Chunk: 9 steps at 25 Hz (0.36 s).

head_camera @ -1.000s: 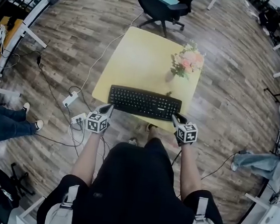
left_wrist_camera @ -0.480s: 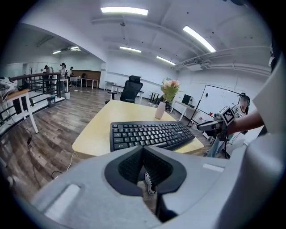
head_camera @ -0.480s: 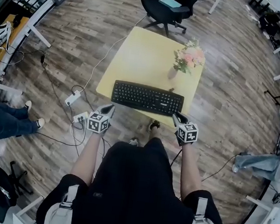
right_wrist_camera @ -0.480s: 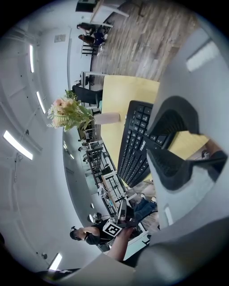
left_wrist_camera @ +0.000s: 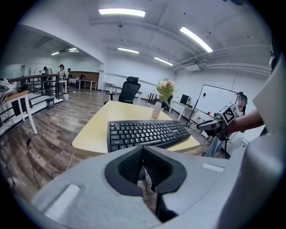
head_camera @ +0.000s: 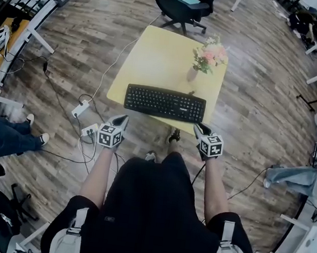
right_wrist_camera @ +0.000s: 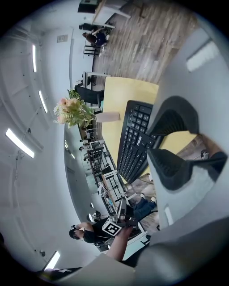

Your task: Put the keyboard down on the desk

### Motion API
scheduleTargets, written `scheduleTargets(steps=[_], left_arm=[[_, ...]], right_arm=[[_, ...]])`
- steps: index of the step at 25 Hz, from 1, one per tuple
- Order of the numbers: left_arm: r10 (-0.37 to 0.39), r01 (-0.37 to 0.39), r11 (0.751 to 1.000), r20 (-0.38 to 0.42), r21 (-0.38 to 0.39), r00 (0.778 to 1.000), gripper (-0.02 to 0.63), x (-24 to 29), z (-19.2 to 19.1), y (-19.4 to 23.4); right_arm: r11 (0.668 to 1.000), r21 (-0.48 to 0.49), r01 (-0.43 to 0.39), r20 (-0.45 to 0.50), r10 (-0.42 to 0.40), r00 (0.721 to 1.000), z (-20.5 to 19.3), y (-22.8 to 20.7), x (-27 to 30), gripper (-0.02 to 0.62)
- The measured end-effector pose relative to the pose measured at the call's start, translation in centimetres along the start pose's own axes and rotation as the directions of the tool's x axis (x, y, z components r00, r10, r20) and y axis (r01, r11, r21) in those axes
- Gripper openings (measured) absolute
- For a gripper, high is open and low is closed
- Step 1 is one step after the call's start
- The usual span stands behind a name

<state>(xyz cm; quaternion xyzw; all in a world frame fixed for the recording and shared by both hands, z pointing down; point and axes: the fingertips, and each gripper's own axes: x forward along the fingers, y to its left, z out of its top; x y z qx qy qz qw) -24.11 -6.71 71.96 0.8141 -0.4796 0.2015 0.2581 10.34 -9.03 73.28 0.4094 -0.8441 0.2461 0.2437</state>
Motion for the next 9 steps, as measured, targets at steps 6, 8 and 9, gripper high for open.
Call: scheduleTargets(steps=[6,8,9], left_arm=[[-0.005,0.005,1.000,-0.008,0.007,1.000,0.011,-0.8,-0.8,-0.3],[-0.008,0.008,1.000,-0.009,0.007,1.000,0.011,-1.0,-1.0,-0.5],[-0.009,0.009,1.000,-0.009,0.007,1.000,0.011,-1.2,-1.2,-0.5]], right_arm=[[1.000,0.001,0.009,0.001,-0.009,1.000,-0.8,0.9,-0.8,0.089],[1.000,0.001,0.011,0.001,-0.011,1.000,-1.1,1.1,-1.1,0.089],[1.000,0.001,0.012,0.001,-0.012,1.000,-1.3,1.2,-1.2,0.089]])
